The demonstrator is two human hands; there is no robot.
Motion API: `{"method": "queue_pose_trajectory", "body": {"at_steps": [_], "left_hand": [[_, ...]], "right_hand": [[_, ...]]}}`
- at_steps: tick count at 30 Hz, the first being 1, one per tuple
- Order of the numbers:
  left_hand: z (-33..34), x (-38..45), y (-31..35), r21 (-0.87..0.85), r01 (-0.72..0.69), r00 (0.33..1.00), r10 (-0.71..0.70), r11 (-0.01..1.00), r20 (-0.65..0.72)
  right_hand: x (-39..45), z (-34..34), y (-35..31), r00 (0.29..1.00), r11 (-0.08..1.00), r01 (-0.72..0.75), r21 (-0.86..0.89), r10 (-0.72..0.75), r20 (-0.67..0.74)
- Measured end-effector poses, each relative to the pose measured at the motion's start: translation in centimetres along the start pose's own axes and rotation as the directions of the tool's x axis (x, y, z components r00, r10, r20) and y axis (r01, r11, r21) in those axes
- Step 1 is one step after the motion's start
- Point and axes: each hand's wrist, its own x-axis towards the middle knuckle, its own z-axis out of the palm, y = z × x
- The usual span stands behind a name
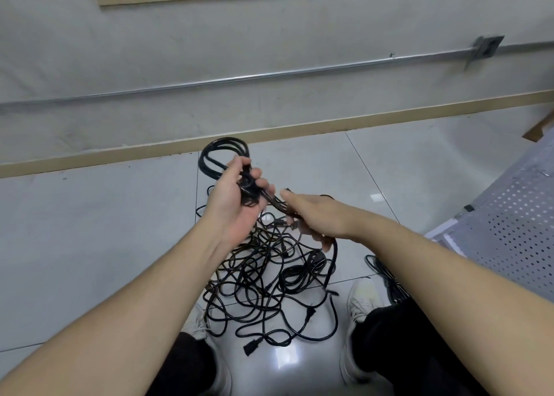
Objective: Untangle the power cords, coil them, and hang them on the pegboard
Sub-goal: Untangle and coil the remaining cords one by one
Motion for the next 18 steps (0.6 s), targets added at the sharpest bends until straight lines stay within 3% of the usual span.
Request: {"method": "queue_pose_trajectory", "body": {"at_steps": [5,10,12,14,16,18], "left_hand": [[-0.3,1.0,0.5,-0.059,-0.066,0.982,0.054,0.996,-0.178],[-0.2,0.8,-0.4,0.067,-0.099,0.952,0.114,0.993,-0.284],[-0.3,0.5,-0.7,0.139,-0.101,0.947,0.138,0.985,-0.291],[-0.4,0.6,-1.0,0.296,-0.148,0.928,0.236,0.944,-0.289],[-0.3,0.7,-1.1,0.508,-0.236,0.878,0.406,0.828,-0.253],[-0.3,0.6,-0.8,0.677,-0.285,0.819,0.54,0.678,-0.196]], "right_hand": [[0.5,0.2,0.6,0.966,0.944,0.173,-0.282,-0.219,-0.139],[-0.4,1.1,-0.8,0.912,0.729,0.33,-0.599,-0.409,0.005],[-0.4,1.4,-0.8,0.901,0.684,0.369,-0.63,-0.429,0.063],[-0.3,1.7,-0.4,0.921,0.756,0.351,-0.552,-0.385,0.058],[-0.2,1.7,-0.1,0.973,0.938,0.226,-0.263,-0.229,0.02],[-0.4,1.7,0.1,0.996,0.998,0.03,0.057,-0.035,0.083]]}}
